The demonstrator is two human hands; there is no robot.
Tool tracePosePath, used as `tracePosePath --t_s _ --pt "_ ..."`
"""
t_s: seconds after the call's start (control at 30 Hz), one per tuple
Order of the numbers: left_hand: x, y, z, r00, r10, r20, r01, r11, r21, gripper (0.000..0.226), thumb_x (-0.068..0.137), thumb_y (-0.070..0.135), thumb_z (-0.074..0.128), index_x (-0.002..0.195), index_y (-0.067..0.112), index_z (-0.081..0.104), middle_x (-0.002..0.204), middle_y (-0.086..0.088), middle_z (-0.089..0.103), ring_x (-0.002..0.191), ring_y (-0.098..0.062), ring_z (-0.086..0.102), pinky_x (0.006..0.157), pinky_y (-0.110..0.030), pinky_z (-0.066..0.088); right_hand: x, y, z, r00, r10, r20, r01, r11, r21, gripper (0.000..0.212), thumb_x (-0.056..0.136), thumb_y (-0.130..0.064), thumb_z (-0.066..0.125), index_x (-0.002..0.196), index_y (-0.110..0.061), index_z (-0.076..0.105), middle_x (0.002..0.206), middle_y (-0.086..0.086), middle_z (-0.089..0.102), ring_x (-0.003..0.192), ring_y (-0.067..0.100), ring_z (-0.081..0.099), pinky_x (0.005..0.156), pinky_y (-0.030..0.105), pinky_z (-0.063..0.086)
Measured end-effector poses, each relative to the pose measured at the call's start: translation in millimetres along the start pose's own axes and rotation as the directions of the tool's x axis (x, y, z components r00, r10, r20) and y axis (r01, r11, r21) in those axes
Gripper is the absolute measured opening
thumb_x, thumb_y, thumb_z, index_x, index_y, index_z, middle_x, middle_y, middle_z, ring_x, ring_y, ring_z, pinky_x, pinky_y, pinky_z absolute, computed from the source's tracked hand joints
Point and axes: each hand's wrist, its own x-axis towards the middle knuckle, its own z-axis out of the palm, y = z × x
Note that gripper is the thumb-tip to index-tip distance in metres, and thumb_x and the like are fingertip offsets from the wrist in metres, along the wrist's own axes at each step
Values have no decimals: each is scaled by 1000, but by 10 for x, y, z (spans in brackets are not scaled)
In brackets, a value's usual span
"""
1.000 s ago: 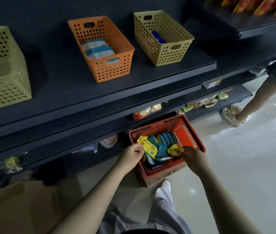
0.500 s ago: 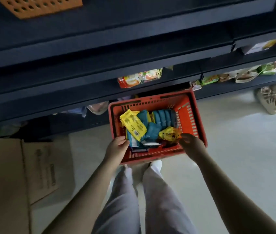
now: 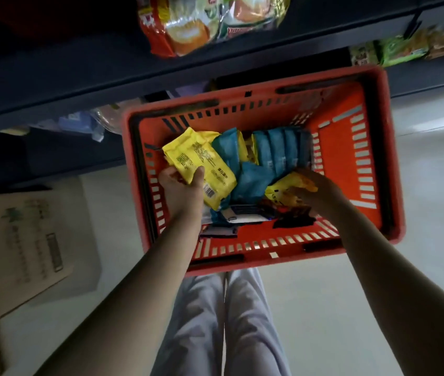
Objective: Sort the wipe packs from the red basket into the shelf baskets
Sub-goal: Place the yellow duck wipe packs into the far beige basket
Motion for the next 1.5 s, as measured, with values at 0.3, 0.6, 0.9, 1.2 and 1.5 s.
tracePosePath --t_s 0.3,0.6,0.9,1.2,1.5 --pt "32 -62 55 992 107 -69 -97 986 137 34 87 29 69 111 7 57 109 -6 65 93 -19 61 63 -23 43 82 -19 -76 981 -180 -66 143 914 -379 40 85 -30 69 122 -14 65 123 7 62 104 21 57 80 28 45" --pt "-477 448 -397 965 251 76 -250 968 -31 28 92 30 62 109 10 57 101 -3 68 92 -19 65 81 -33 53 -572 -691 -406 980 -107 -165 188 756 627 20 91 -34 61 90 -16 68 85 5 75 80 23 72 70 42 57" --pt "-1820 1578 -1604 943 65 325 88 896 -435 50 71 61 71 114 37 63 121 -3 68 112 -31 63 96 -62 46 -2493 -2027 -797 953 -301 -41 203 527 825 30 97 -40 52 120 -24 62 114 10 70 109 34 65 89 55 53" --pt "-2384 2302 -2939 973 192 125 -100 847 -522 28 92 56 51 110 37 60 121 6 64 108 -19 60 98 -47 47 -3818 -3024 -654 965 -245 -94 202 464 863 77 69 -44 82 135 -23 47 118 5 67 100 25 70 73 39 59" --pt "-2145 2579 -4305 945 266 190 -121 825 -552 68 58 77 68 106 30 63 100 3 74 93 -23 71 83 -51 56 -4481 -3915 476 891 -370 -263 401 370 838 17 88 -31 69 91 -14 64 91 6 67 82 20 64 74 34 55"
